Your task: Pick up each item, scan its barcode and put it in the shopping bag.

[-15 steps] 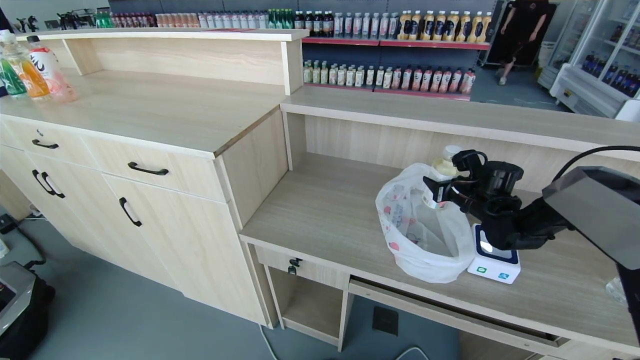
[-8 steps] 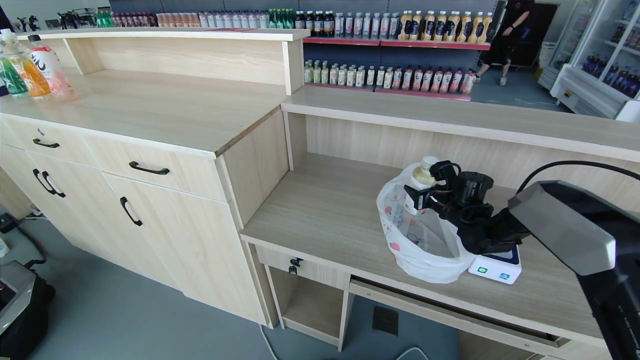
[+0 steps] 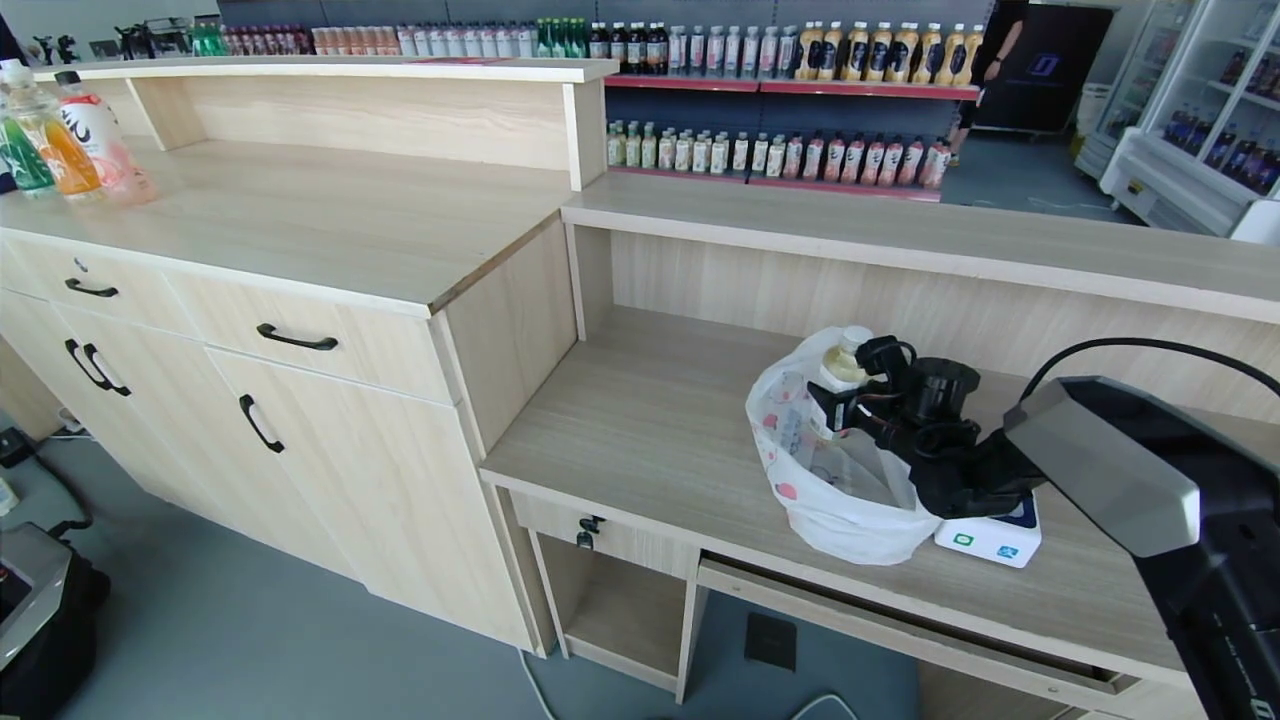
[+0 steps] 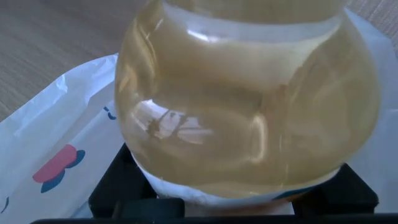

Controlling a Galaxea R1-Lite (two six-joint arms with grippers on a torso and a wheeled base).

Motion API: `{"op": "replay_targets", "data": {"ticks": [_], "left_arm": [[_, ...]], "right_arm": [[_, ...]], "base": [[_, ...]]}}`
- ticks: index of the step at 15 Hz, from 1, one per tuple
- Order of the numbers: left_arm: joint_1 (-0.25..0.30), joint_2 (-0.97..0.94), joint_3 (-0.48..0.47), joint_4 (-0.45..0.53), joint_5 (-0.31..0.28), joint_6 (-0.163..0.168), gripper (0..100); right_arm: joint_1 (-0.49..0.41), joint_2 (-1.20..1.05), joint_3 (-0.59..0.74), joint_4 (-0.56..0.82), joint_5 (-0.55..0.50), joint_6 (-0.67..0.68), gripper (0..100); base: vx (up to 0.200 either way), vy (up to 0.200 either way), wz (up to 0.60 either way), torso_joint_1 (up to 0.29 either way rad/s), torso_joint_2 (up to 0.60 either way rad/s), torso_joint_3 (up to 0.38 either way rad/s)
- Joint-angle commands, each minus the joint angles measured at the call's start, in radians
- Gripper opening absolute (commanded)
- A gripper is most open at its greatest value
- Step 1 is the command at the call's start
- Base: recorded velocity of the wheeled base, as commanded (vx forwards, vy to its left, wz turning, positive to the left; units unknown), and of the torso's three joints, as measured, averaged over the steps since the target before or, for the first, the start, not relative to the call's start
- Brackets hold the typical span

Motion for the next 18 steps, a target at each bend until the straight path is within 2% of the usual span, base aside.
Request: {"op": "replay_targets", "data": {"ticks": [1,7,8,14,16,18], "left_arm": [[0.001,0.002,0.0,0.0,0.0,0.0,100],[0.001,0.002,0.0,0.0,0.0,0.0,100],[0.001,0.002,0.0,0.0,0.0,0.0,100],[0.001,0.002,0.0,0.0,0.0,0.0,100],[0.001,0.002,0.0,0.0,0.0,0.0,100],[0.001,0.002,0.0,0.0,0.0,0.0,100]], "right_arm": [[0.003,0.007,-0.003,0.014,-0.001,-0.002,0],[0.005,-0.002,0.002,0.021,0.001,-0.002,0],[0.005,-0.009,0.002,0.028,0.01,-0.002,100],[0.023,-0.211,0.022,0.126,0.037,0.004,100],[0.031,-0.321,0.08,0.149,0.036,-0.004,100],[0.025,-0.544,0.269,0.164,0.018,-0.059,100]], "base": [[0.0,0.0,0.0,0.0,0.0,0.0],[0.0,0.0,0.0,0.0,0.0,0.0],[0.0,0.0,0.0,0.0,0.0,0.0],[0.0,0.0,0.0,0.0,0.0,0.0],[0.0,0.0,0.0,0.0,0.0,0.0],[0.0,0.0,0.0,0.0,0.0,0.0]]}}
